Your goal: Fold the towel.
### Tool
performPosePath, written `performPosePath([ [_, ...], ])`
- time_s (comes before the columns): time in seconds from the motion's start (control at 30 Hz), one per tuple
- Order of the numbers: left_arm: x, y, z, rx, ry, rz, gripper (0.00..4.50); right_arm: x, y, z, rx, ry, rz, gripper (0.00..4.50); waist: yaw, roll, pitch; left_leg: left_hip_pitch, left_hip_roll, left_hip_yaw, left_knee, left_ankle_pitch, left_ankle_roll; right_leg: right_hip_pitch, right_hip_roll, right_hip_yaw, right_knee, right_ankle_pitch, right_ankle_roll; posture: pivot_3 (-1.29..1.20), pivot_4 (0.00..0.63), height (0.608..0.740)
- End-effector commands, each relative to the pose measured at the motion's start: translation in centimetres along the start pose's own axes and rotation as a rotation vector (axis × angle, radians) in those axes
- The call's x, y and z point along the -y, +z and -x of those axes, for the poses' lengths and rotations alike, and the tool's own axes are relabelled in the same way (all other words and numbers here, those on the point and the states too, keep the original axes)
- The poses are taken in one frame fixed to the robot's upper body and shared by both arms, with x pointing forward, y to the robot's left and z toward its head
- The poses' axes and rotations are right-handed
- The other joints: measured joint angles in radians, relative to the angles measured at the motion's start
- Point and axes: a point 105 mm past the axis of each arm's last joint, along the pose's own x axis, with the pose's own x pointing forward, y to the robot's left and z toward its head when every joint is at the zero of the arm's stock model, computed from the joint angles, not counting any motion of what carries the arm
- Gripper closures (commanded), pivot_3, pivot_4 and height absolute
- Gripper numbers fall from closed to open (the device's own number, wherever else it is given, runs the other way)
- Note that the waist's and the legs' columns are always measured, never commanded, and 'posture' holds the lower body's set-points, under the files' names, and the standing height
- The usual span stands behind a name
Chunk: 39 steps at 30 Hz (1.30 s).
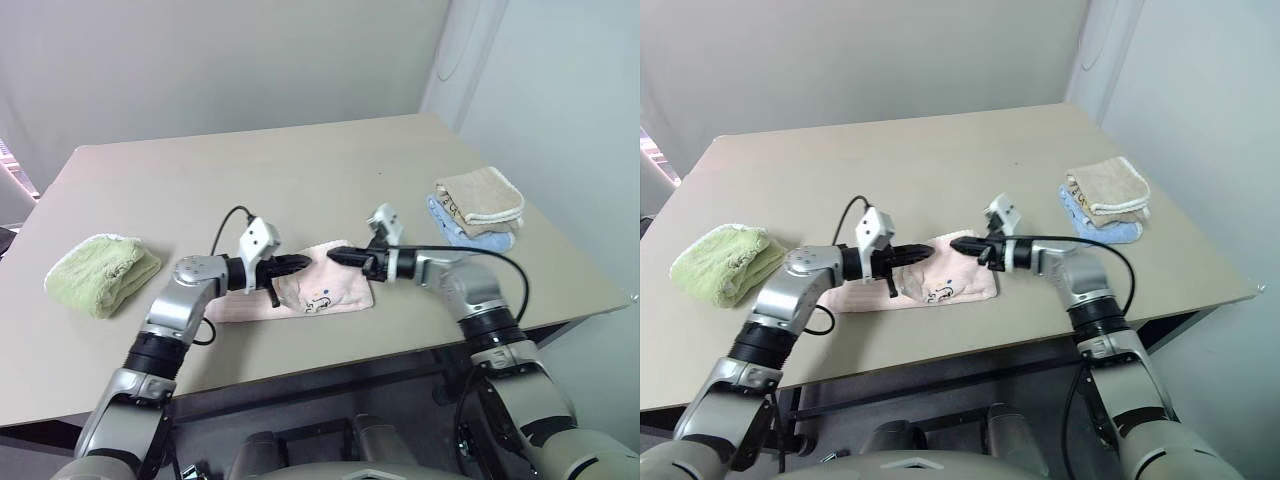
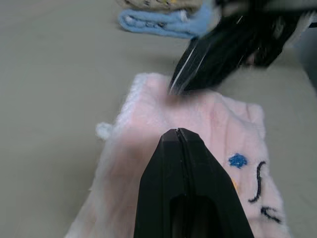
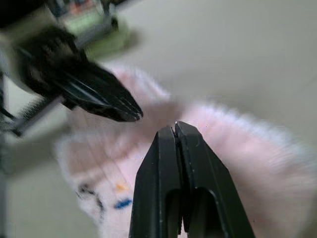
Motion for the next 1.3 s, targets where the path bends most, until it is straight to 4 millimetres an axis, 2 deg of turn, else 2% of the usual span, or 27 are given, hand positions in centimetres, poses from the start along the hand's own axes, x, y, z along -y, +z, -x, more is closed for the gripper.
performPosePath([
  [0.03, 0.7, -1.9, -0.6, -0.062, -0.034, -0.054, 4.50, 0.8, -1.1, -1.0, -0.024, -0.066, 0.013, 4.45, 0.001, 0.000, 0.000, 0.000, 0.000, 0.000, 0.000, 0.000, 0.000, 0.000, 0.000, 0.000, 0.000, 0.000, 0.000, 0.00, 0.000, 0.729],
  [0.13, 0.9, -3.7, -0.9, -0.092, -0.030, -0.027, 4.50, 1.9, -3.4, -1.5, -0.113, -0.143, 0.036, 4.45, 0.002, 0.000, 0.000, 0.000, 0.000, 0.000, 0.000, 0.000, 0.000, 0.000, 0.000, 0.000, 0.000, 0.000, 0.000, 0.00, 0.000, 0.729],
  [0.23, 0.8, -5.1, -1.1, -0.111, -0.023, 0.015, 4.50, 2.0, -5.4, -1.4, -0.171, -0.150, 0.044, 4.45, 0.002, -0.002, -0.004, 0.001, 0.000, 0.000, 0.002, 0.000, 0.000, 0.002, -0.001, 0.000, 0.000, 0.000, 0.000, 0.00, 0.000, 0.729],
  [0.37, 0.9, -5.4, -1.2, -0.096, -0.034, 0.045, 4.50, 2.4, -6.6, -0.9, -0.220, -0.163, 0.050, 4.45, 0.002, -0.002, -0.011, 0.007, 0.000, -0.001, 0.002, 0.000, 0.000, 0.009, -0.001, 0.000, 0.000, 0.000, 0.000, 0.00, 0.000, 0.729],
  [0.5, 0.6, -5.1, -1.5, -0.076, -0.028, 0.051, 4.50, 2.3, -6.2, -0.8, -0.217, -0.142, 0.058, 4.45, 0.002, -0.002, -0.011, 0.019, 0.000, -0.002, 0.001, 0.000, 0.000, 0.019, -0.001, -0.001, -0.002, -0.001, 0.000, 0.00, 0.000, 0.729],
  [0.67, 0.1, -3.7, -1.0, -0.031, -0.032, 0.095, 4.50, 1.0, -2.6, -0.9, -0.063, -0.041, 0.007, 4.45, 0.001, -0.002, -0.011, 0.017, 0.000, -0.002, 0.000, 0.000, 0.000, 0.018, -0.001, -0.001, -0.003, -0.001, 0.000, 0.00, 0.000, 0.729],
  [0.7, -0.1, -3.3, -0.8, -0.016, -0.032, 0.104, 4.50, 1.0, -2.0, -0.8, -0.037, -0.036, 0.000, 4.09, 0.001, -0.001, -0.010, 0.016, 0.000, -0.002, -0.001, 0.000, 0.000, 0.017, -0.001, -0.001, -0.003, -0.001, 0.000, 0.00, 0.000, 0.729],
  [0.8, -0.7, -1.6, 0.5, 0.024, -0.022, 0.118, 3.91, 1.1, 0.2, -0.4, 0.047, -0.034, -0.059, 3.22, 0.001, -0.001, -0.010, 0.013, 0.000, -0.002, -0.002, 0.000, 0.000, 0.014, -0.001, -0.001, -0.002, -0.001, 0.000, 0.00, 0.000, 0.729],
  [0.9, -1.1, -0.8, 1.6, 0.025, 0.000, 0.106, 2.94, 0.9, 1.3, 0.0, 0.081, -0.022, -0.066, 2.16, -0.002, -0.001, -0.010, 0.008, 0.000, -0.002, -0.001, 0.000, 0.000, 0.008, -0.001, 0.000, 0.000, -0.001, 0.000, 0.00, 0.000, 0.729],
  [1.03, -1.8, 1.0, 4.0, 0.020, 0.083, 0.032, 1.46, -0.3, 2.7, 0.6, 0.090, 0.034, -0.022, 0.64, 0.000, 0.000, -0.009, 0.002, 0.000, -0.002, -0.001, 0.000, 0.000, 0.002, 0.000, -0.001, 0.001, 0.000, 0.000, 0.00, 0.000, 0.729],
  [1.1, -1.9, 1.8, 5.5, 0.026, 0.114, 0.047, 1.45, -1.0, 3.7, 1.0, 0.115, 0.064, -0.036, 0.04, 0.001, 0.000, -0.009, 0.000, 0.000, -0.002, -0.001, 0.000, 0.000, 0.000, 0.000, 0.000, 0.001, 0.000, 0.000, 0.00, 0.000, 0.729],
  [1.13, -2.2, 2.2, 6.6, 0.025, 0.149, 0.078, 1.45, -1.7, 4.2, 1.3, 0.121, 0.092, -0.032, 0.04, 0.000, 0.000, -0.009, 0.000, 0.000, -0.002, -0.001, 0.000, 0.000, -0.001, 0.000, 0.000, 0.001, 0.000, 0.000, 0.00, 0.000, 0.729],
  [1.2, -2.2, 1.5, 9.4, -0.037, 0.215, 0.129, 1.45, -2.7, 4.5, 1.8, 0.103, 0.135, -0.030, 0.04, -0.002, 0.000, -0.009, -0.001, 0.001, -0.002, -0.002, 0.000, 0.000, -0.001, 0.000, 0.000, 0.001, 0.000, 0.000, 0.00, 0.000, 0.729],
  [1.3, -2.2, 0.7, 11.3, -0.093, 0.280, 0.201, 1.45, -3.4, 4.6, 2.1, 0.090, 0.156, -0.063, 0.04, 0.000, 0.000, -0.009, 0.000, 0.001, -0.002, -0.003, 0.000, 0.000, -0.001, 0.000, -0.001, 0.000, -0.001, 0.001, 0.00, 0.000, 0.729],
])
